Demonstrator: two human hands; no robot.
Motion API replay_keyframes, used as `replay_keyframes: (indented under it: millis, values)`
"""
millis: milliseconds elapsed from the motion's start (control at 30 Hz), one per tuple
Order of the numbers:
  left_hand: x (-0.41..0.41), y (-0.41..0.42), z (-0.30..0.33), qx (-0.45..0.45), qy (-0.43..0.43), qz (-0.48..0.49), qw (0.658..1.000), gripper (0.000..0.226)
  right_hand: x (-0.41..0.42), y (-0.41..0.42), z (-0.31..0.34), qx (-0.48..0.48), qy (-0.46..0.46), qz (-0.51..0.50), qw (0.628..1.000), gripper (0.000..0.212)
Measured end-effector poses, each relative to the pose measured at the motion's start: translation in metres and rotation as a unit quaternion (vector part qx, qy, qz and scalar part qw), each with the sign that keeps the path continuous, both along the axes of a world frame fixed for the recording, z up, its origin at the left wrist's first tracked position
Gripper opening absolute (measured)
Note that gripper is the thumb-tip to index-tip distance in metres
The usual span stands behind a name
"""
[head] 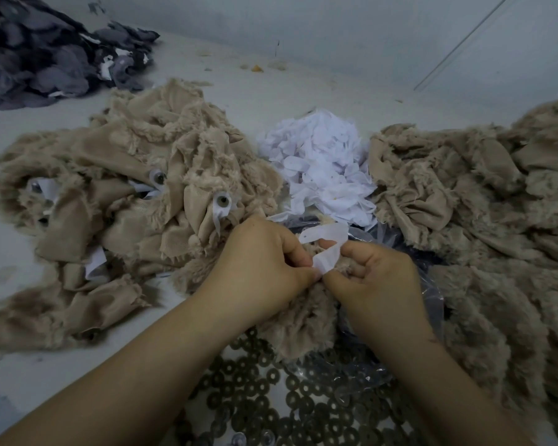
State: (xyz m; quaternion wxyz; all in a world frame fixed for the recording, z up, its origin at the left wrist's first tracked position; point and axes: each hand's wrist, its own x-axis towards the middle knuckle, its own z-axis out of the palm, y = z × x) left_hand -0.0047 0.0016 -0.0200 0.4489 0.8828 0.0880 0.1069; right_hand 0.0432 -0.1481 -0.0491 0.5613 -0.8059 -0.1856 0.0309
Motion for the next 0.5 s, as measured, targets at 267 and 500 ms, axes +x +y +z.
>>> replay_keyframes:
  millis: [267,500]
  values:
    - [0.0011,0.0004,-0.0026,0.017,-0.005,0.007,1.0,0.025,-0.0019,-0.0002,0.0007,0.026,0.031,0.021,0.999,0.031]
    - [0.001,-0.0004,-0.0062,0.035,-0.03,-0.003,0.999,0.024,-0.0011,-0.0015,0.0001,0.076,0.077,0.027,0.994,0.017]
